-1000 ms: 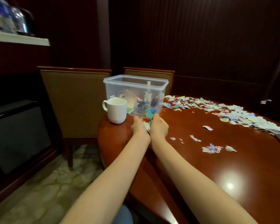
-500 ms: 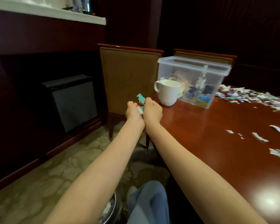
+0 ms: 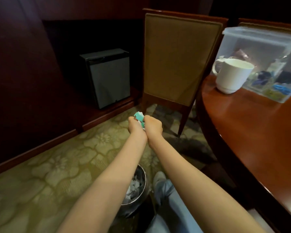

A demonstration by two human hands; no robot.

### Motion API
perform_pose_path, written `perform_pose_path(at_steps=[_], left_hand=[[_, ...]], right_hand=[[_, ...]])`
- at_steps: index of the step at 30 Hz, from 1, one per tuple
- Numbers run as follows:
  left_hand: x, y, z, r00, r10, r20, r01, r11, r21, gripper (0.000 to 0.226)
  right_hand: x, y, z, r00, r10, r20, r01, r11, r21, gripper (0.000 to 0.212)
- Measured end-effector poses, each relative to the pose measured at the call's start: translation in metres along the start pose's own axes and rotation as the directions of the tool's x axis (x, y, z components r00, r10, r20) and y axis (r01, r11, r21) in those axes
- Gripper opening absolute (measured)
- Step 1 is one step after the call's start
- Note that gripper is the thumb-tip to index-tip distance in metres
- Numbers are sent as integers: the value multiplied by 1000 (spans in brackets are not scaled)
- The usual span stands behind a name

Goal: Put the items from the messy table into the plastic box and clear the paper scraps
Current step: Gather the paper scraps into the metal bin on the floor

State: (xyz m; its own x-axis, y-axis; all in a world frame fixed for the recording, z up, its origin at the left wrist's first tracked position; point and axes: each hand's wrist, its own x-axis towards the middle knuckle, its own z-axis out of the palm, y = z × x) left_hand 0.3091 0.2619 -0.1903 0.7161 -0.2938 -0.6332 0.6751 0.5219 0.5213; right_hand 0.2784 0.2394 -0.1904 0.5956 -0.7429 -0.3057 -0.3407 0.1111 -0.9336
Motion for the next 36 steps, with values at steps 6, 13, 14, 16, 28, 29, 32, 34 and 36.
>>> perform_pose_path(at_steps=[6,13,14,16,28,29,32,34,36], left_hand=[[43,-6,-45,985,0,-172,-4,1000,-22,31],[70,-30,-96,958,-125,-259,120,992,-34,42],[72,-33,-101,954,-137,-267,134,991,-28,42],[75,-38,-111,945,-177,-274,178,984,-21,42],[96,-47,-145,868,-350,-353,365,931,-25,49],[97,-48,-148,866,-346,-362,363,931,-22,50],[103,-49,-154,862,-296,-412,290,954,-79,47],[108,-49,-159,854,-293,-429,278,955,-100,44],[112,-48,-162,861,-278,-426,270,960,-81,42]], right_hand=[[16,48,40,980,115,161,-94,987,-128,20],[34,107,61,923,344,172,-316,933,-173,28],[35,113,62,911,375,169,-341,918,-200,27],[39,124,65,883,436,173,-384,885,-264,24],[54,157,66,650,724,231,-633,684,-361,34],[55,159,67,639,732,238,-643,677,-357,33],[56,163,67,615,745,257,-657,665,-356,29],[56,165,68,612,745,264,-656,666,-355,25],[54,164,68,607,744,278,-654,667,-356,22]])
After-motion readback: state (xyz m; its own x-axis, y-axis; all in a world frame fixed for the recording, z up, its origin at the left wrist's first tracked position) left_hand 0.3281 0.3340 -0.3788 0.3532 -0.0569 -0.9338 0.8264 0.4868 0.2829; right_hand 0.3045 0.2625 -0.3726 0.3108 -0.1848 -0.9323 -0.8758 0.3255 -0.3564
